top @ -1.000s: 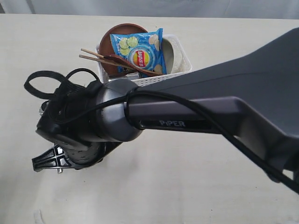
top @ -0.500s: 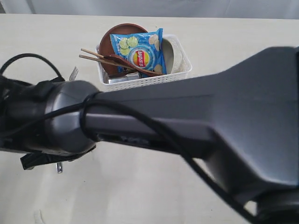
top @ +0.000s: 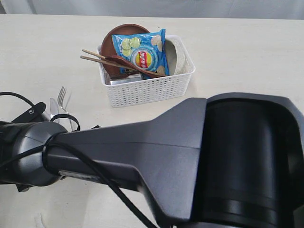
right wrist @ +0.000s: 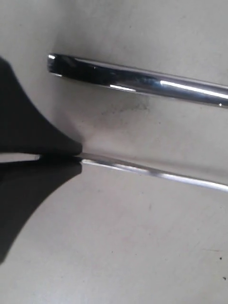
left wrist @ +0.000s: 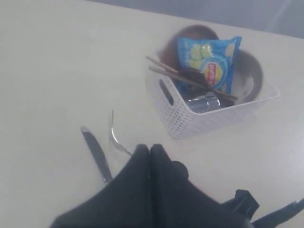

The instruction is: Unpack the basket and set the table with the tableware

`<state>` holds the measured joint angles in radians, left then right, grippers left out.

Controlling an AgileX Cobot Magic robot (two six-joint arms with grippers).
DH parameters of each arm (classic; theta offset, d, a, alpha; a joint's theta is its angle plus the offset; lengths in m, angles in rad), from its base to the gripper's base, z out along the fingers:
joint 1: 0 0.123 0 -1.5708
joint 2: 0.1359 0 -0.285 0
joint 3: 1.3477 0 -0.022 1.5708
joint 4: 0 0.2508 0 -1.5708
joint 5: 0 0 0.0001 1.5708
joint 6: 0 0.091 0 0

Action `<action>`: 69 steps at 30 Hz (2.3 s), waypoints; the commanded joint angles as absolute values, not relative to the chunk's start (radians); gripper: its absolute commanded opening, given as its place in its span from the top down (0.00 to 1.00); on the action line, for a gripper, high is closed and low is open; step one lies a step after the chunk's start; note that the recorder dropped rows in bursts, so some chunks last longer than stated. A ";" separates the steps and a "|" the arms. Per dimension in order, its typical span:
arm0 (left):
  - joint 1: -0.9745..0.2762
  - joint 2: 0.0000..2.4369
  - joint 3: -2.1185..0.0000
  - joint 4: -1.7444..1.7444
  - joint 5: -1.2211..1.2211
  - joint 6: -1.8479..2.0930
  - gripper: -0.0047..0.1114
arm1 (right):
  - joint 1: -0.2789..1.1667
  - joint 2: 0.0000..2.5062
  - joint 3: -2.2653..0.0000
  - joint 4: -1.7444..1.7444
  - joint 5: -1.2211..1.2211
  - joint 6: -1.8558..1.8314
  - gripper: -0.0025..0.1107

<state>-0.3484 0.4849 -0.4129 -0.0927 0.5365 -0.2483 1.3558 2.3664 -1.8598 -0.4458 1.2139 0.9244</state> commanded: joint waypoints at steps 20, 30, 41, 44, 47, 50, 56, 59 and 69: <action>-0.355 0.453 -0.452 0.395 0.686 -0.697 0.96 | 1.351 2.335 -1.869 -0.551 1.221 0.797 0.98; -0.355 0.453 -0.452 0.388 0.684 -0.697 0.96 | 1.296 2.306 -1.799 -0.553 1.221 0.819 0.98; -0.355 0.453 -0.452 0.366 0.666 -0.695 0.96 | 1.319 2.289 -1.766 -0.512 1.221 0.849 0.98; -0.355 0.453 -0.450 0.362 0.666 -0.694 0.96 | 1.319 2.318 -1.766 -0.495 1.221 0.853 0.98; -0.355 0.453 -0.450 0.362 0.666 -0.692 0.96 | 1.328 2.347 -1.766 -0.497 1.221 0.859 0.98; -0.355 0.453 -0.450 0.362 0.666 -0.692 0.96 | 1.340 2.361 -1.766 -0.520 1.221 0.863 0.98; -0.355 0.453 -0.450 0.362 0.662 -0.692 0.96 | 1.355 2.363 -1.766 -0.554 1.221 0.865 0.98; -0.355 0.453 -0.450 0.358 0.662 -0.692 0.96 | 1.357 2.363 -1.766 -0.544 1.221 0.863 0.87; -0.355 0.453 -0.450 0.358 0.662 -0.692 0.96 | 1.359 2.344 -1.766 -0.540 1.221 0.863 0.55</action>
